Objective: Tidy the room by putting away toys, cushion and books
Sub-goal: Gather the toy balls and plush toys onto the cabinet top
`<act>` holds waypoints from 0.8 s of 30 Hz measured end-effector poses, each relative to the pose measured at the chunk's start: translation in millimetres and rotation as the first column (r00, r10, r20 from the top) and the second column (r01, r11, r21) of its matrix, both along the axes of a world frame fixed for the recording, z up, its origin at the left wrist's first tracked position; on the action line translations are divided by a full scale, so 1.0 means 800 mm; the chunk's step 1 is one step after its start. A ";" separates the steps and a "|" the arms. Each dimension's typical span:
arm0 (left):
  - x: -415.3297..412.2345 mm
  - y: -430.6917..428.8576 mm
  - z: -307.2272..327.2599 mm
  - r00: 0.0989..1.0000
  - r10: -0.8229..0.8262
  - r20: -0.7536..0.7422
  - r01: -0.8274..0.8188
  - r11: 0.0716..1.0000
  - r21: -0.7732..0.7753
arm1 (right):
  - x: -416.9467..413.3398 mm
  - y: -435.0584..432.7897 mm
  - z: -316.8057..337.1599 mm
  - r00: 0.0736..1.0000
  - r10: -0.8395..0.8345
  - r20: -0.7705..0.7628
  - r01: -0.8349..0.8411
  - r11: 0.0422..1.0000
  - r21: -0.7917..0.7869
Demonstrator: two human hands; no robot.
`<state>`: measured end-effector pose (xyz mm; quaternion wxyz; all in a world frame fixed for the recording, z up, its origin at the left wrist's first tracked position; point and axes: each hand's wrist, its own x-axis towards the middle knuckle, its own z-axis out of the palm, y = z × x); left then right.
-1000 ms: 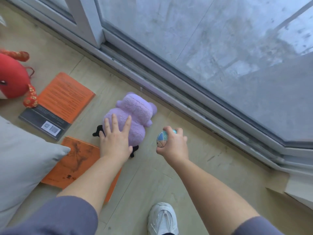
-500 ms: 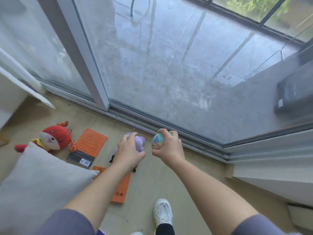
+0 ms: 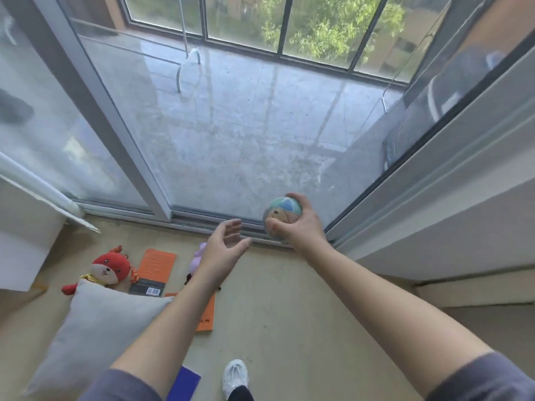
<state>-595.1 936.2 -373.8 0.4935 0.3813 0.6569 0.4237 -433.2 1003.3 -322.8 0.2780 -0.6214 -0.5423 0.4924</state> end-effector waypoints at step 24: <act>0.561 -0.155 0.168 0.775 -0.632 0.016 0.605 0.749 0.272 | 0.568 -0.293 0.110 0.729 -0.344 -0.592 0.307 0.937 -0.166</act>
